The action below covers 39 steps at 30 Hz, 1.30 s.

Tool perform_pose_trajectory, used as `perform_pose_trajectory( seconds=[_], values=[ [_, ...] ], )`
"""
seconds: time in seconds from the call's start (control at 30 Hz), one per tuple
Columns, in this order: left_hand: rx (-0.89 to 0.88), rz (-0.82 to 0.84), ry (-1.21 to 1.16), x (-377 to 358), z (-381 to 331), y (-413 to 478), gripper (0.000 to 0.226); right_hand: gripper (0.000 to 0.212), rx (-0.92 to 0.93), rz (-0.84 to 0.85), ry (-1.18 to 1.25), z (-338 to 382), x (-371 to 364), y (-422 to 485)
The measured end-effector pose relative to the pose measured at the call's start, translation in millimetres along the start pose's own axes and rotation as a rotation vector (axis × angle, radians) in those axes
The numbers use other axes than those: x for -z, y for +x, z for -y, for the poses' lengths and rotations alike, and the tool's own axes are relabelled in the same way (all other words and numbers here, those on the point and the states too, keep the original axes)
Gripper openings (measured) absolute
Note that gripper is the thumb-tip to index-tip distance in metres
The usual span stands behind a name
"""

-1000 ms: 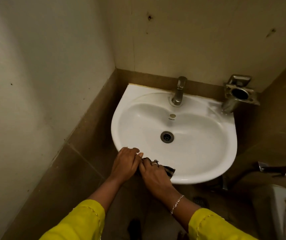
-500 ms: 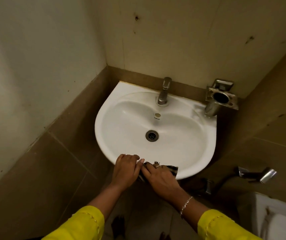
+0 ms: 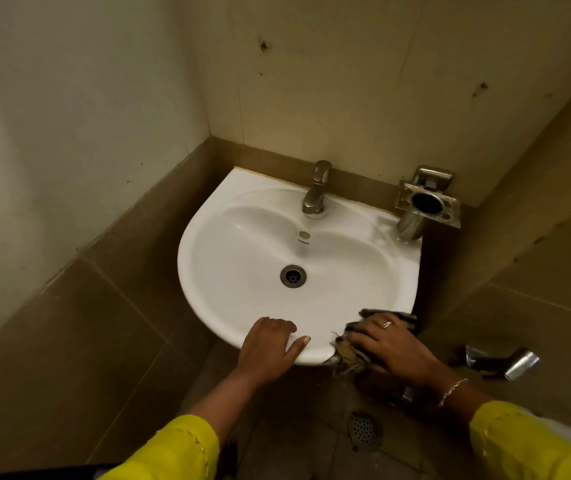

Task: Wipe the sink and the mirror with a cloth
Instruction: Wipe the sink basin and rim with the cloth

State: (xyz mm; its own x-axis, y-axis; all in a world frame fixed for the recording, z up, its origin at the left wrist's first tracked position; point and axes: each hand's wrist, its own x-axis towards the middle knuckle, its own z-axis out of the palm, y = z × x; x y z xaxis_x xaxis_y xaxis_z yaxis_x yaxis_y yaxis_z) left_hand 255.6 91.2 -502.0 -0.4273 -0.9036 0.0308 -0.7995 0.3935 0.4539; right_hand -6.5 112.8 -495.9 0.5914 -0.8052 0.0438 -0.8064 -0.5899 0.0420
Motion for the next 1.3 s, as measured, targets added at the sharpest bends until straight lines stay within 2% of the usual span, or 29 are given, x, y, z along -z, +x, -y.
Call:
perform_pose_trajectory(
  seconds=[0.1, 0.23, 0.37, 0.43, 0.5, 0.6, 0.67, 0.8, 0.93, 1.03, 1.1, 1.2, 1.23, 1.3],
  values=[
    [-0.005, 0.133, 0.048, -7, -14, 7, 0.078, 0.050, -0.081, 0.053, 0.056, -17, 0, -11],
    [0.000, 0.267, 0.091, -17, -35, 20, 0.071, 0.057, -0.322, -0.121, 0.303, 7, -5, -12],
    [-0.026, 0.285, 0.134, -17, -43, 23, 0.053, 0.039, -0.477, -0.243, 0.394, 4, -10, -6],
    [-0.034, 0.246, 0.150, -15, -42, 21, 0.045, 0.040, -0.576, -0.297, 0.394, -8, -12, 0],
    [-0.046, 0.222, 0.165, -15, -42, 19, 0.049, 0.047, -0.648, -0.277, 0.369, -24, -13, 8],
    [-0.076, 0.194, 0.163, -17, -41, 20, 0.071, 0.066, -0.708, -0.144, 0.319, -52, -7, 21],
    [-0.078, 0.195, 0.151, -18, -39, 21, 0.076, 0.072, -0.741, -0.075, 0.261, -56, -2, 27],
    [-0.072, 0.230, 0.134, -21, -36, 24, 0.076, 0.075, -0.894, -0.155, 0.298, -34, -10, 25],
    [-0.059, 0.237, 0.101, -21, -36, 25, 0.070, 0.059, -0.851, -0.037, 0.216, -44, -6, 30],
    [-0.040, 0.238, 0.077, -17, -38, 23, 0.074, 0.064, -0.780, 0.051, 0.144, -69, -1, 43],
    [-0.034, 0.256, 0.064, -14, -38, 24, 0.072, 0.069, -0.773, 0.033, 0.167, -78, 4, 48],
    [0.025, 0.317, -0.008, -11, -32, 27, 0.063, 0.057, -0.800, -0.093, 0.224, -71, 0, 37],
    [0.039, 0.325, -0.009, -9, -27, 30, 0.066, 0.055, -0.799, -0.139, 0.226, -67, -2, 32],
    [0.061, 0.297, 0.032, -2, -11, 34, 0.076, 0.058, -0.790, -0.125, 0.222, -61, -8, 28]
  ],
)
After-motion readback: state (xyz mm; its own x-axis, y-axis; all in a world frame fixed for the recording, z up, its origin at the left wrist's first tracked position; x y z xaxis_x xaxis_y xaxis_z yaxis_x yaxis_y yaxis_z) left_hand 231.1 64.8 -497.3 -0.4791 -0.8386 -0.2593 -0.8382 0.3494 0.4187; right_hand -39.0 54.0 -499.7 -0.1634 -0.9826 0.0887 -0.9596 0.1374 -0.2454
